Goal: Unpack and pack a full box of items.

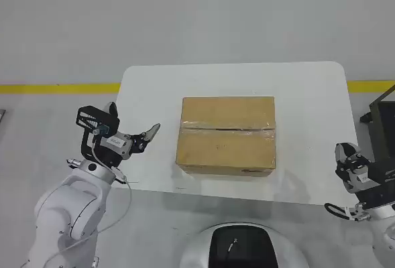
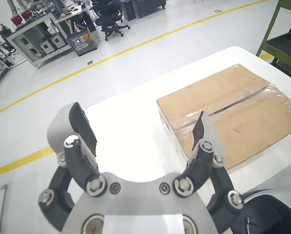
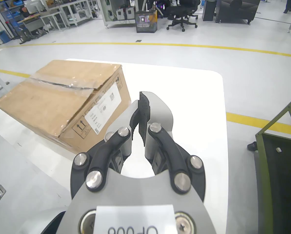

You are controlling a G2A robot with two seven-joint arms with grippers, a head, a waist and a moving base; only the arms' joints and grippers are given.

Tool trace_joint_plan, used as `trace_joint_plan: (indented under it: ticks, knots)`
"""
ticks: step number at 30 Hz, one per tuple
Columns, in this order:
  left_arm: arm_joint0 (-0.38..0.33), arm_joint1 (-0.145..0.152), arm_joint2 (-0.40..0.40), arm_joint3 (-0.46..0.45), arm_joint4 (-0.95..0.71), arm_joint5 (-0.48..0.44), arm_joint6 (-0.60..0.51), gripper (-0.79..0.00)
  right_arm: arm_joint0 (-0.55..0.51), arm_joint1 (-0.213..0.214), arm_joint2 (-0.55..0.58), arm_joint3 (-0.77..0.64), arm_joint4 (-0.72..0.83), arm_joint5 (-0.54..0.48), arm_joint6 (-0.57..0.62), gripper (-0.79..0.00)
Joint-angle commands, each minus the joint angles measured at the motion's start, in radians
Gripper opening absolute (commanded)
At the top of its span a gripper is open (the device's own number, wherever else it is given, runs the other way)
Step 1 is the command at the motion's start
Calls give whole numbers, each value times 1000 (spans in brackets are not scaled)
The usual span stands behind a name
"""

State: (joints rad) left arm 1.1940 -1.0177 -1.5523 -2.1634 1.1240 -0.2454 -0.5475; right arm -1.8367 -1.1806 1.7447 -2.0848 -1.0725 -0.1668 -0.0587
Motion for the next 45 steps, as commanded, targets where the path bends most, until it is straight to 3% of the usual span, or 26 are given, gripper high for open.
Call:
trace_joint_plan:
  ticks: [1, 11, 25, 35, 40, 45]
  knots:
    - [0, 0, 0, 0, 0, 0, 0, 0, 33, 0, -21, 40, -19, -10, -6, -785]
    - [0, 0, 0, 0, 0, 0, 0, 0, 234, -14, -195, 277, -10, -60, -43, -785]
    - [0, 0, 0, 0, 0, 0, 0, 0, 416, -32, -366, 427, -38, -169, -49, -785]
    - [0, 0, 0, 0, 0, 0, 0, 0, 442, -37, -385, 445, -30, -155, -63, -785]
    - [11, -5, 14, 2, -63, 23, 20, 0, 380, -28, -316, 369, -64, -116, -82, -785]
    - [-27, -10, 97, 4, -116, -60, 55, 0, 282, -15, -207, 287, -65, -125, -92, -785]
